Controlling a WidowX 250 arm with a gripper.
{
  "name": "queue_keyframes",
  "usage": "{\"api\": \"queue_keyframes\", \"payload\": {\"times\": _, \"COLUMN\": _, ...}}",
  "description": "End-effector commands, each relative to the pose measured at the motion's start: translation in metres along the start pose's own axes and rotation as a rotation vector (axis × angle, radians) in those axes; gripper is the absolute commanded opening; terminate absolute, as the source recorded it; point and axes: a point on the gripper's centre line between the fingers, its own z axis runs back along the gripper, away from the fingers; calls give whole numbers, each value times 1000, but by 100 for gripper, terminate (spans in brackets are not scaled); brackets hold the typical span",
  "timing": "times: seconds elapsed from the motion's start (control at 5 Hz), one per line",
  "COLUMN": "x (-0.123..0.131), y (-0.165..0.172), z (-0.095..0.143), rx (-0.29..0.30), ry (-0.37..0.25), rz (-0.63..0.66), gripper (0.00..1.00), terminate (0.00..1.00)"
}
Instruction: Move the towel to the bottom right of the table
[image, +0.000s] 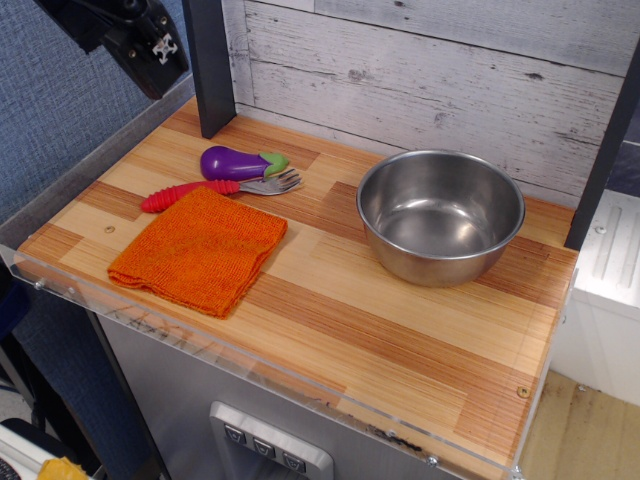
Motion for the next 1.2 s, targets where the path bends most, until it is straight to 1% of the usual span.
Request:
{"api": "queue_keyframes", "payload": {"times": 0.0, "x": 0, "y": 0, "z": 0, "rx": 0, "ry": 0, "rz": 0, "gripper": 100, "terminate": 0}}
{"api": "queue_keyframes", "payload": {"times": 0.2, "x": -19, "y": 5, "z": -23, "rx": -11, "ry": 58, "rz": 19, "gripper": 100, "terminate": 0}}
{"api": "queue_keyframes", "payload": {"times": 0.4, "x": -34, "y": 14, "z": -40, "rx": 10, "ry": 100, "rz": 20, "gripper": 100, "terminate": 0}}
{"api": "queue_keyframes", "payload": {"times": 0.6, "x": -44, "y": 27, "z": -57, "rx": 16, "ry": 135, "rz": 24, "gripper": 100, "terminate": 0}}
{"api": "queue_keyframes", "payload": {"times": 0.8, "x": -51, "y": 33, "z": -77, "rx": -13, "ry": 202, "rz": 22, "gripper": 100, "terminate": 0}}
{"api": "queue_keyframes", "payload": {"times": 1.0, "x": -58, "y": 40, "z": -94, "rx": -24, "ry": 237, "rz": 58, "gripper": 100, "terminate": 0}}
